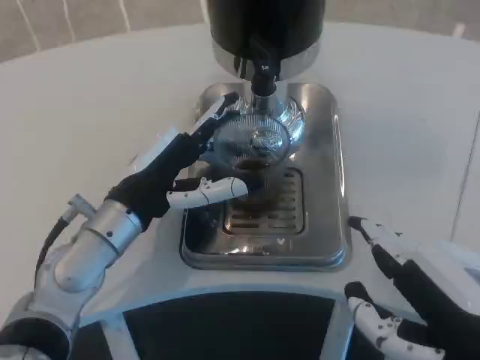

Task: Grasp the cup under the faucet to collect the drink, then remove the cup.

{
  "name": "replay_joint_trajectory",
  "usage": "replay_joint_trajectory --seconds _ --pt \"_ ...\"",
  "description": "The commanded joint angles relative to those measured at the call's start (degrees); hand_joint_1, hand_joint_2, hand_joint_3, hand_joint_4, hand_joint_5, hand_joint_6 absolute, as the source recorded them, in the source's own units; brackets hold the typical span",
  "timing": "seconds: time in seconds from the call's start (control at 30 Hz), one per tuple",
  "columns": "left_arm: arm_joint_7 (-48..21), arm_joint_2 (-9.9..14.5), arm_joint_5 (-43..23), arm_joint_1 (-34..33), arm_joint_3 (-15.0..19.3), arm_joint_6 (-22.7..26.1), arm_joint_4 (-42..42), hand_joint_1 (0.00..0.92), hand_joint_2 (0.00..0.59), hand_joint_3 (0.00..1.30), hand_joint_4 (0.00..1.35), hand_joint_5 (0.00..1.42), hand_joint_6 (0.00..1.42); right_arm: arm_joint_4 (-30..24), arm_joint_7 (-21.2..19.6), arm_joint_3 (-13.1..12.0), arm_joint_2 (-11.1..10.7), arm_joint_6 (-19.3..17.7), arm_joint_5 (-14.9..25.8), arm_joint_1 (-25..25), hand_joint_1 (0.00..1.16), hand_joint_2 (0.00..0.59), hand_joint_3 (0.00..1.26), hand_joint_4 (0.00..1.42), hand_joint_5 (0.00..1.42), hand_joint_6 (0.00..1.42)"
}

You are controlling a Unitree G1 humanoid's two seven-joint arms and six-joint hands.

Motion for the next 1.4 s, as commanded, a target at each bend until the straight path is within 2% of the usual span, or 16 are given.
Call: replay_joint_trajectory --seconds 0.03,0.53,0.63,0.8,0.9,1.1,1.4 --pt "0.88 -0.48 1.71 -0.54 -0.84 0.66 0.86 0.370 0.059 0.00 0.00 0.33 0.40 -0.87 0.61 -0.62 0.44 -0.71 0.14 0.61 0.21 0.575 0.01 0.00 0.00 0.00" --pt "5.91 -0.81 5.03 -0.60 -2.86 0.84 0.77 0.380 0.067 0.00 0.00 0.36 0.44 -0.87 1.05 -1.75 1.68 -1.35 0.33 0.61 0.20 0.566 0.01 0.00 0.00 0.00" --pt "6.53 -0.93 5.30 -0.57 -3.17 0.91 0.74 0.387 0.066 0.00 0.00 0.38 0.47 -0.87 1.12 -1.87 1.86 -1.41 0.33 0.62 0.20 0.566 0.01 0.00 0.00 0.00" --pt "7.48 -1.22 5.62 -0.44 -3.56 1.00 0.64 0.398 0.072 0.00 0.00 0.45 0.67 -0.87 1.42 -1.99 2.13 -1.53 0.17 0.47 0.20 0.565 0.01 0.00 0.00 0.00" --pt "8.08 -1.41 5.81 -0.45 -3.86 1.14 0.63 0.413 0.079 0.00 0.01 0.48 0.72 -0.87 1.61 -2.05 2.31 -1.49 0.02 0.37 0.19 0.565 0.01 0.00 0.00 0.00" --pt "8.67 -1.79 6.25 -0.61 -4.31 1.35 0.76 0.421 0.081 0.00 0.04 0.51 0.76 -0.87 1.77 -2.22 2.45 -1.32 -0.16 0.21 0.19 0.566 0.02 0.00 0.00 0.00" --pt "11.88 -1.49 9.35 -0.93 -6.72 2.13 0.61 0.421 0.082 0.00 0.06 0.52 0.77 -0.87 1.72 -2.49 2.57 -0.89 -0.26 0.27 0.19 0.559 0.02 0.00 0.00 0.00"
